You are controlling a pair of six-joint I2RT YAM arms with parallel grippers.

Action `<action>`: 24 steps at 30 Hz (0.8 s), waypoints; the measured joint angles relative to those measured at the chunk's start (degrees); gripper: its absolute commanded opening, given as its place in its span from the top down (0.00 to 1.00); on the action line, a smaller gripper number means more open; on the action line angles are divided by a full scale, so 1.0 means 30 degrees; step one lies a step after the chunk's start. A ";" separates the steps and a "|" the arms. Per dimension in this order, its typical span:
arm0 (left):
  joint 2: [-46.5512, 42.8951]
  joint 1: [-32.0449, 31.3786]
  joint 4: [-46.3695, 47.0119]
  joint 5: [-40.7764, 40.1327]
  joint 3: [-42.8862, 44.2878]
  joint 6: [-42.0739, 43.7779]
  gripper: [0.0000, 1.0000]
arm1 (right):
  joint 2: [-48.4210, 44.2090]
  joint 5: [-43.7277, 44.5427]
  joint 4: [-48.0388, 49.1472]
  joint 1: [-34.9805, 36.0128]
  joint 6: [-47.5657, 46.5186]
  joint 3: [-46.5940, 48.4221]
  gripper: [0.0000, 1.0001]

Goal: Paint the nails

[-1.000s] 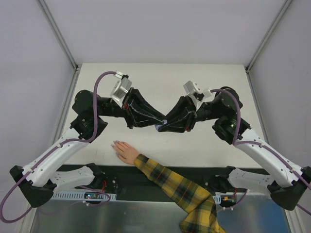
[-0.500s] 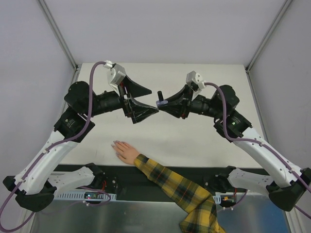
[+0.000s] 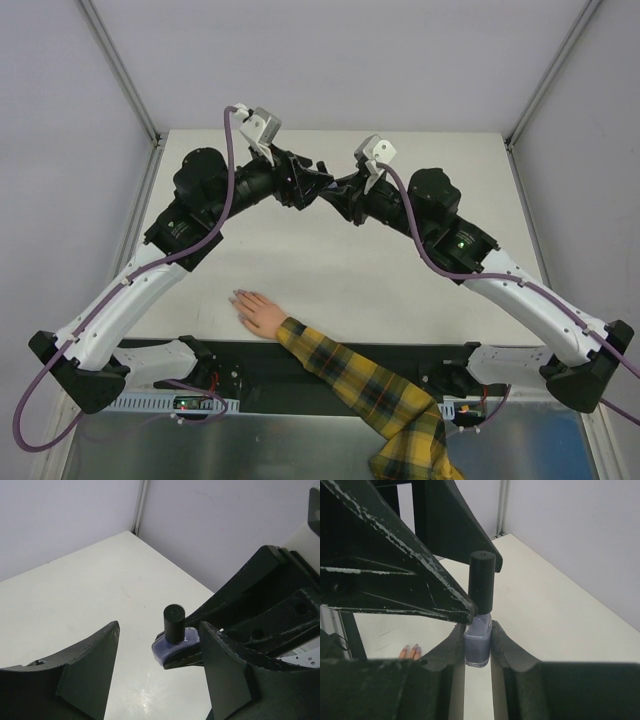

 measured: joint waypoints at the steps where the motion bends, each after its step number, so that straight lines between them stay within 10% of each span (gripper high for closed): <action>1: -0.0007 0.0000 0.0233 -0.0007 -0.0095 0.0000 0.39 | 0.0109 0.0248 -0.0029 0.0131 -0.0131 0.0029 1.00; 7: -0.0219 0.0000 0.1253 -0.0211 -0.0809 -0.0087 0.50 | 0.0401 0.1209 -0.0313 0.0947 -0.0663 0.0095 1.00; 15: -0.0743 -0.0044 0.1865 0.0525 -0.1843 -0.0510 1.00 | 0.0423 0.2011 -0.0678 0.1792 -0.0896 0.0211 1.00; 24: -0.1151 0.0648 0.3279 0.5719 -0.2157 -0.0270 1.00 | -0.0051 -0.4539 -0.0364 -0.0364 0.0444 0.0182 1.00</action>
